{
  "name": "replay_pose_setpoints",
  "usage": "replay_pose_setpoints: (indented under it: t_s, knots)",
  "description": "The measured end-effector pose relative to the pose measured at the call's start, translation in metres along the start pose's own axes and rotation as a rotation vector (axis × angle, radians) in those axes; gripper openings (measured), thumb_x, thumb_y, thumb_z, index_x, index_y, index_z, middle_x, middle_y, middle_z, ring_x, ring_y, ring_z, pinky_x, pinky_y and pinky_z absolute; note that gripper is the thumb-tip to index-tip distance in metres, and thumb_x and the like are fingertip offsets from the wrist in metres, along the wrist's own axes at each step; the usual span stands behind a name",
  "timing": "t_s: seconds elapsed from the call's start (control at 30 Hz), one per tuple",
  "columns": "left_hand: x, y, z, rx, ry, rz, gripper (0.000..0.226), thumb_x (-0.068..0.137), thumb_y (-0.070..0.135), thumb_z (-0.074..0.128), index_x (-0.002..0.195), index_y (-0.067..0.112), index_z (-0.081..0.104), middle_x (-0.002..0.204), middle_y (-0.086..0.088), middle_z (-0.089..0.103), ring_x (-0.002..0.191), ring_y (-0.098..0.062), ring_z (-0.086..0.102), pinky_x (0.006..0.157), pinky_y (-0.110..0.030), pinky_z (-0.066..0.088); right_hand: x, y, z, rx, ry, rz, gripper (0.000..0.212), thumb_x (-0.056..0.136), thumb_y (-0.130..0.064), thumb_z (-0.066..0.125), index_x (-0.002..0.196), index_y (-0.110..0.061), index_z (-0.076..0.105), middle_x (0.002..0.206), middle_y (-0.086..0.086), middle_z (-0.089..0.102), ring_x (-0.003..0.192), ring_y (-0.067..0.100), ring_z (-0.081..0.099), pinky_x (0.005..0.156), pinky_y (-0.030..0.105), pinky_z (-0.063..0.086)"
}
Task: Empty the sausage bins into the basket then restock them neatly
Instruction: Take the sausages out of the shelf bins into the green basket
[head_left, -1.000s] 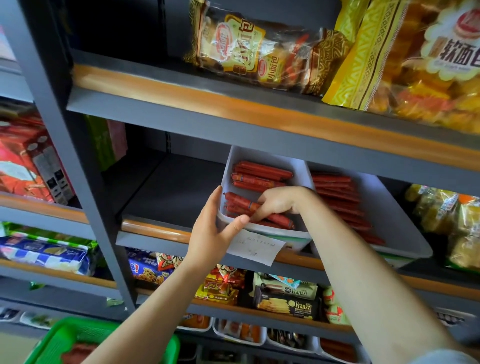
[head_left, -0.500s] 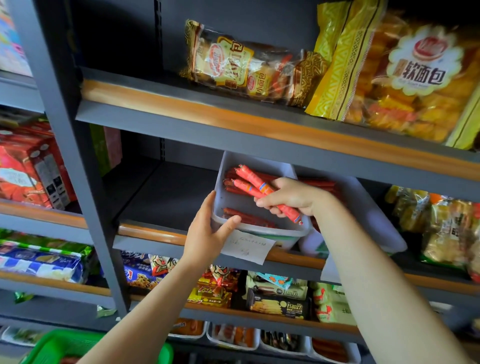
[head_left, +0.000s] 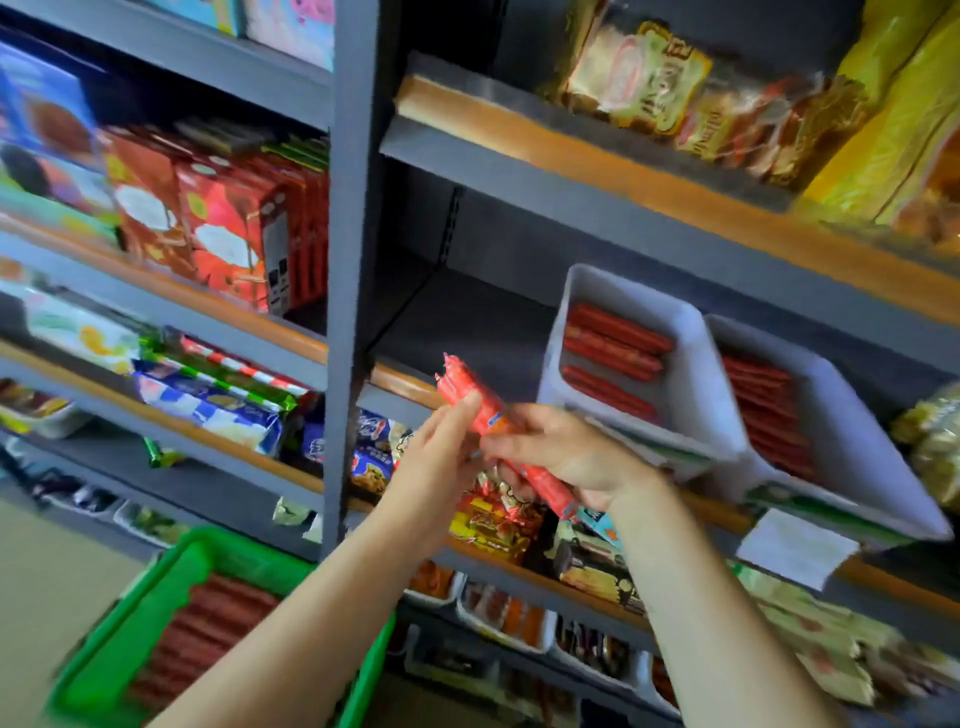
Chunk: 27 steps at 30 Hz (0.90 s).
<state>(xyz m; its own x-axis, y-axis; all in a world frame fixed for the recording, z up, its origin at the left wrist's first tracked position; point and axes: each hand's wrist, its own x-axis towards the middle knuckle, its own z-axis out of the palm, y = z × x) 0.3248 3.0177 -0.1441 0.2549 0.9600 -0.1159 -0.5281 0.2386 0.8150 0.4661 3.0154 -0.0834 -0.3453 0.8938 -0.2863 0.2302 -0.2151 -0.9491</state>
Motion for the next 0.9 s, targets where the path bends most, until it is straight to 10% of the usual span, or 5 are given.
replay_pose_setpoints:
  t_s: [0.23,0.43,0.67,0.9]
  knots:
    - [-0.021,-0.023,-0.112,-0.320,0.234,-0.201,0.025,0.094,0.020,0.056,0.111,0.003,0.062,0.094,-0.013,0.071,0.083,-0.021,0.069,0.082,-0.033,0.053,0.060,0.077,0.098,0.199,0.059,0.089,0.018,0.097,-0.014,0.055,0.105,-0.014,0.071,0.104,0.008,0.074,0.096,0.020,0.068,0.086,0.032,0.055]
    - [-0.040,-0.046,-0.187,-0.455,0.305,-0.306,0.026,0.093,0.024,0.050,0.104,0.005,0.065,0.092,-0.014,0.072,0.082,-0.025,0.071,0.082,-0.039,0.055,0.086,0.134,0.149,0.217,0.024,0.187,0.019,0.097,-0.006,0.052,0.102,-0.011,0.070,0.080,-0.002,0.071,0.065,0.006,0.061,0.054,0.016,0.048]
    - [-0.052,-0.085,-0.247,-0.461,0.332,-0.343,0.027,0.086,0.022,0.056,0.108,0.007,0.059,0.099,-0.018,0.064,0.088,-0.029,0.065,0.093,-0.044,0.051,0.112,0.182,0.181,0.177,-0.060,0.290,0.017,0.094,-0.015,0.061,0.106,-0.013,0.073,0.108,0.026,0.068,0.094,0.027,0.059,0.088,0.042,0.046]
    - [-0.048,-0.158,-0.298,-0.396,0.394,-0.401,0.024,0.086,0.016,0.064,0.106,0.005,0.059,0.087,-0.017,0.063,0.069,-0.027,0.063,0.073,-0.043,0.054,0.144,0.264,0.202,0.026,-0.103,0.416,0.019,0.101,-0.018,0.051,0.105,-0.012,0.069,0.093,0.009,0.073,0.081,0.012,0.066,0.064,0.018,0.052]
